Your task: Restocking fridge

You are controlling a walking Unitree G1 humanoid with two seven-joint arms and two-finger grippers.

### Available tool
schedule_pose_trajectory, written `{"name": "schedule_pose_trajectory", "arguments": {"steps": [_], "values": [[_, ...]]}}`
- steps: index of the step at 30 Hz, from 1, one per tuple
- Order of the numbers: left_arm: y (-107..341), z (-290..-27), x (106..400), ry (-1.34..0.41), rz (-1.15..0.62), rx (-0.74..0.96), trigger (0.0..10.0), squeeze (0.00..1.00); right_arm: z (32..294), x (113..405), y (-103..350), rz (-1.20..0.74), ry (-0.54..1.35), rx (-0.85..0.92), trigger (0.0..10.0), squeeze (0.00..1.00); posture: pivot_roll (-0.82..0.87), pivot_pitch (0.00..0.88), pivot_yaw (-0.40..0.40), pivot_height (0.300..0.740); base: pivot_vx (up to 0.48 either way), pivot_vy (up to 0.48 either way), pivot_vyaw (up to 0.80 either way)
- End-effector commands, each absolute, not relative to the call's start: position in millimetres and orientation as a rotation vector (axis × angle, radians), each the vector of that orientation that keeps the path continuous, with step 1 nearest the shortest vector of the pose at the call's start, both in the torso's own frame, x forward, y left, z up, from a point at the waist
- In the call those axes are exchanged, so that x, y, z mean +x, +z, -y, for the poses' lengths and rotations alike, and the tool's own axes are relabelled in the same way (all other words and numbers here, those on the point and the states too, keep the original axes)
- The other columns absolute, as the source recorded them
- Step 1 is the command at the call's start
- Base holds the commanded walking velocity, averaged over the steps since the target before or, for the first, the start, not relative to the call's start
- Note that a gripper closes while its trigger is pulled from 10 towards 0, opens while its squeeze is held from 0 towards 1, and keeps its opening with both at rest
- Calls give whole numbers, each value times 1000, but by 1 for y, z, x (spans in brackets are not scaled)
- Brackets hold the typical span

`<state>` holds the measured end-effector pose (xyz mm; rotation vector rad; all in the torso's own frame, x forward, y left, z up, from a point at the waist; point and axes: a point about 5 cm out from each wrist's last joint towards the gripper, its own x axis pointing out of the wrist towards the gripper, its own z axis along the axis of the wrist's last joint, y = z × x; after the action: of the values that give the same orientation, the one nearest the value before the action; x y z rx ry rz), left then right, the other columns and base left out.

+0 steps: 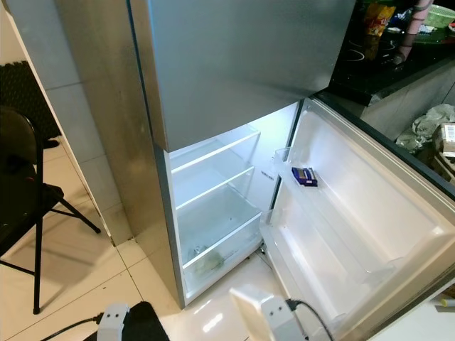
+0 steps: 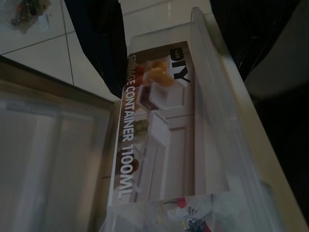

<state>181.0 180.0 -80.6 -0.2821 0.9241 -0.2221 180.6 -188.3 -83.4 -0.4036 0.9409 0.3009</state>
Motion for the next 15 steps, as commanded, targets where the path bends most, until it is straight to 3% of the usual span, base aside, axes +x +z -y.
{"name": "schedule_pose_trajectory", "arguments": {"steps": [1, 9, 15], "values": [[-82, -179, 178, -196, -916, -308, 10000, 0, 194, 173, -86, -961, 296, -412, 10000, 0, -27, 0, -42, 740, 0, 0, 0], [-87, -172, 169, -239, -959, -275, 10000, 0, 207, 167, -87, -985, 263, -409, 10000, 0, -17, 0, -65, 740, 0, 0, 0], [-88, -172, 167, -230, -957, -304, 10000, 0, 210, 179, -80, -947, 246, -405, 10000, 0, -26, 0, -61, 740, 0, -426, 0]]}}
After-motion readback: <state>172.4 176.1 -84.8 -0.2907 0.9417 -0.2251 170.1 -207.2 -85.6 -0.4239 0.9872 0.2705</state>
